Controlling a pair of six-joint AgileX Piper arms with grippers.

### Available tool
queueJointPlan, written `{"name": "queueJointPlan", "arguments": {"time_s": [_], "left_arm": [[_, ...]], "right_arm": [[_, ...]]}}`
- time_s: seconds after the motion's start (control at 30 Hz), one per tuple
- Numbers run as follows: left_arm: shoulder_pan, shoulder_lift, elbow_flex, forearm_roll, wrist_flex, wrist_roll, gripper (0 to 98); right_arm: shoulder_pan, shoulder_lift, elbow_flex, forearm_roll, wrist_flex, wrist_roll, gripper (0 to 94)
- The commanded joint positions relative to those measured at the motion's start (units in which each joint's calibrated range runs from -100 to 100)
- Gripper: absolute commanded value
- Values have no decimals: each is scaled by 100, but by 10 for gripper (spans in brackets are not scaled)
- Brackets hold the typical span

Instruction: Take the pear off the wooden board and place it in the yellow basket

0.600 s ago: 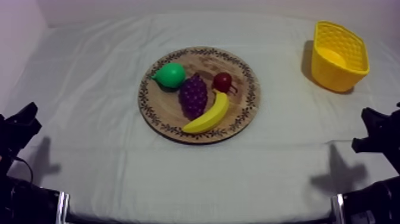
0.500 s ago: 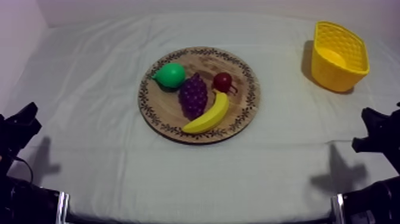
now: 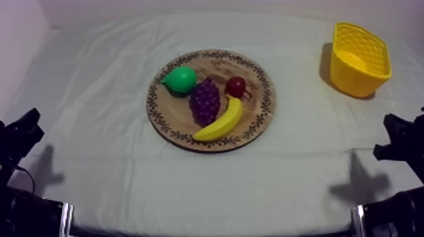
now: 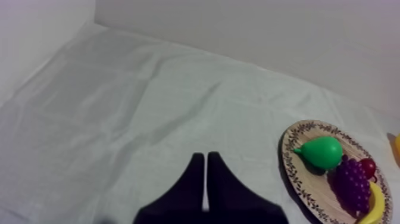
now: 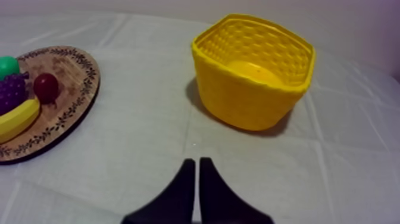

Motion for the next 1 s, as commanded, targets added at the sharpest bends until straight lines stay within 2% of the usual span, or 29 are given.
{"name": "queueJointPlan", "arguments": {"time_s": [0.0, 0.13, 0.3, 0.63, 0.97], "left_arm": [[1, 0, 5, 0, -1, 1, 1], [1, 0, 5, 0, -1, 1, 1], [1, 0, 5, 0, -1, 1, 1], [1, 0, 5, 0, -1, 1, 1], [1, 0, 5, 0, -1, 0, 1]], "right_arm": [[33, 127, -52, 12, -150, -8, 5], [73, 577, -377, -36, -279, -9, 5], [3, 1280, -1265, -217, -100, 133, 6], [-476, 3218, -3993, -311, 1041, 179, 6], [-808, 4944, -6290, -564, 2059, 298, 6]]}}
